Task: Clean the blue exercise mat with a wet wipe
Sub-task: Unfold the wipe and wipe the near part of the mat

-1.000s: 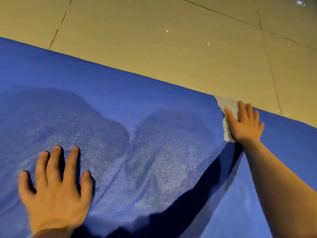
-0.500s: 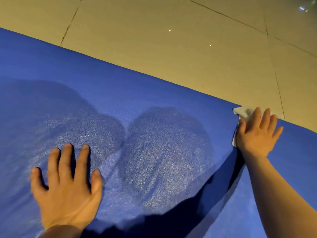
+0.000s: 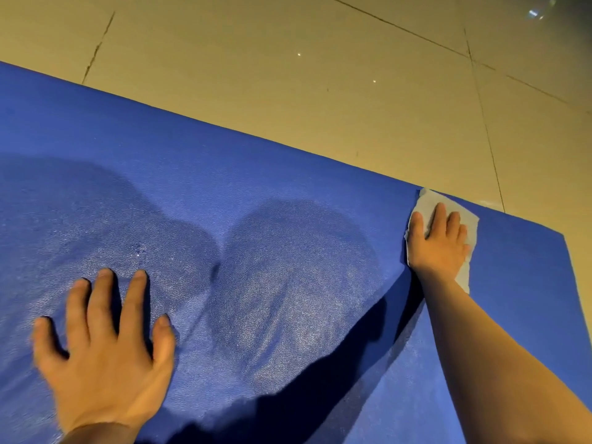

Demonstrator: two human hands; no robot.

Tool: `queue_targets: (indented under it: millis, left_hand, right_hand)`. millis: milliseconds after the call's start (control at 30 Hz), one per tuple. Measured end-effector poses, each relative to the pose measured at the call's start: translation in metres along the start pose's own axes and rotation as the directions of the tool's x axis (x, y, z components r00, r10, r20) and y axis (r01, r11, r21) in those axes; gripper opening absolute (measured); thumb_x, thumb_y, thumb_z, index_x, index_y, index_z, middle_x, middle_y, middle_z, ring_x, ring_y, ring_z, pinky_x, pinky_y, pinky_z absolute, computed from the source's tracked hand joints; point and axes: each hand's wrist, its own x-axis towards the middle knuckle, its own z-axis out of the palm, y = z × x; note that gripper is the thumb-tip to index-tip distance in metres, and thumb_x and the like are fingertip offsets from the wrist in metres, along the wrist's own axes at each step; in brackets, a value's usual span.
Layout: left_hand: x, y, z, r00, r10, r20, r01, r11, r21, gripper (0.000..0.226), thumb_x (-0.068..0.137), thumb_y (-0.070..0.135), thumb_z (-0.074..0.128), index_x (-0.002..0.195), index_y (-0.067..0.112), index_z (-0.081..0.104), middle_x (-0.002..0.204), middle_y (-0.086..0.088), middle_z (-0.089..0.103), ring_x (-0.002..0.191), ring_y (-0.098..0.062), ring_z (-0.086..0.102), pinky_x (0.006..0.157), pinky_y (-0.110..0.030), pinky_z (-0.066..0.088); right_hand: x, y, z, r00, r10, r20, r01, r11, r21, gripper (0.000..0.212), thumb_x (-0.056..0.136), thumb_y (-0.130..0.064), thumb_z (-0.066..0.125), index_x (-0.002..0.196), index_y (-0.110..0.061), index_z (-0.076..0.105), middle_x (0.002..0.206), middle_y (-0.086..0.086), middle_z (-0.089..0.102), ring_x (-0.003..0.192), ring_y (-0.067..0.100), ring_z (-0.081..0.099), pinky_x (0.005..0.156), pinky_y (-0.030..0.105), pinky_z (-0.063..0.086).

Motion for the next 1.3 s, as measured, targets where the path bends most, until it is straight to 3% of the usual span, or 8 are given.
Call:
queue_targets:
  millis: [167,267,367,467,700,933,1100,1300]
  left_hand:
    - [0.002,-0.003,0.000,1.000,0.020,0.002,-0.020,1.000,-0.024,0.060,0.095,0.039,0.036,0.139,0.002,0.052,0.147,-0.027,0.036,0.136,-0.048,0.029,0.102,-0.075,0.030]
    - [0.001,-0.005,0.001,0.998,0.056,0.022,-0.056,0.998,-0.012,0.059,0.096,0.038,0.035,0.140,0.001,0.049,0.148,-0.029,0.033,0.133,-0.052,0.032,0.101,-0.075,0.030]
    - [-0.002,-0.021,0.011,0.983,0.023,0.183,-0.033,0.998,0.050,0.062,0.098,0.043,0.026,0.140,0.002,0.047,0.157,-0.025,0.024,0.142,-0.051,0.021,0.107,-0.074,0.025]
    - [-0.003,-0.022,0.013,0.984,0.005,0.178,-0.010,1.000,0.028,0.065,0.096,0.044,0.024,0.140,0.001,0.046,0.158,-0.024,0.022,0.143,-0.049,0.022,0.109,-0.070,0.026]
    - [0.004,-0.002,-0.004,0.984,-0.064,0.165,0.094,0.979,-0.183,0.069,0.093,0.058,0.020,0.147,0.018,0.034,0.149,-0.019,0.028,0.136,-0.048,0.030,0.105,-0.069,0.031]
    - [0.004,-0.005,-0.006,0.960,-0.117,0.255,0.127,0.992,-0.022,0.070,0.097,0.057,0.020,0.148,0.011,0.035,0.157,-0.022,0.025,0.147,-0.046,0.017,0.111,-0.074,0.016]
    - [0.007,-0.003,-0.002,0.983,-0.091,0.158,0.110,0.987,-0.114,0.065,0.092,0.058,0.024,0.144,0.022,0.034,0.149,-0.016,0.028,0.139,-0.044,0.030,0.104,-0.070,0.031]
    - [0.007,-0.004,0.000,0.989,-0.077,0.124,0.083,0.996,-0.043,0.059,0.096,0.054,0.021,0.144,0.020,0.031,0.139,-0.025,0.034,0.129,-0.051,0.034,0.099,-0.072,0.032]
  right_hand:
    - [-0.017,-0.045,0.001,0.975,0.209,0.081,-0.212,0.977,0.033,0.061,0.104,-0.048,0.020,0.157,-0.024,0.004,0.165,0.007,-0.002,0.151,0.030,-0.002,0.118,0.053,-0.002]
    - [-0.074,-0.119,0.028,0.982,-0.189,0.000,0.189,0.981,0.047,0.060,0.103,-0.046,0.024,0.156,-0.019,0.022,0.163,0.013,0.014,0.149,0.037,0.013,0.118,0.056,0.005]
    - [-0.145,-0.185,0.045,0.746,-0.664,-0.048,0.666,0.746,0.020,0.060,0.096,-0.047,0.026,0.145,-0.018,0.047,0.153,0.013,0.040,0.142,0.038,0.034,0.113,0.057,0.015]
    - [-0.160,-0.182,0.039,0.638,-0.769,0.035,0.763,0.638,0.109,0.062,0.095,-0.054,0.026,0.148,-0.027,0.043,0.158,0.003,0.033,0.147,0.028,0.025,0.119,0.051,0.009]
    - [-0.073,0.022,-0.002,0.988,-0.114,0.105,0.114,0.993,0.004,0.074,0.091,-0.066,0.015,0.156,-0.031,0.016,0.165,0.001,0.008,0.151,0.024,0.006,0.120,0.046,0.003]
    - [-0.086,0.063,-0.012,0.870,0.489,0.064,-0.493,0.868,0.055,0.061,0.104,-0.048,0.020,0.157,-0.020,0.009,0.165,0.009,0.004,0.150,0.031,0.003,0.118,0.054,0.002]
    - [-0.143,-0.061,0.026,1.000,-0.007,-0.002,0.007,1.000,0.008,0.066,0.099,-0.050,0.017,0.155,-0.016,0.024,0.160,0.019,0.017,0.147,0.042,0.016,0.116,0.056,0.003]
    - [-0.247,-0.149,0.038,0.734,-0.669,0.113,0.670,0.741,0.036,0.061,0.097,-0.049,0.018,0.152,-0.029,0.032,0.162,0.007,0.019,0.150,0.033,0.013,0.118,0.059,0.004]
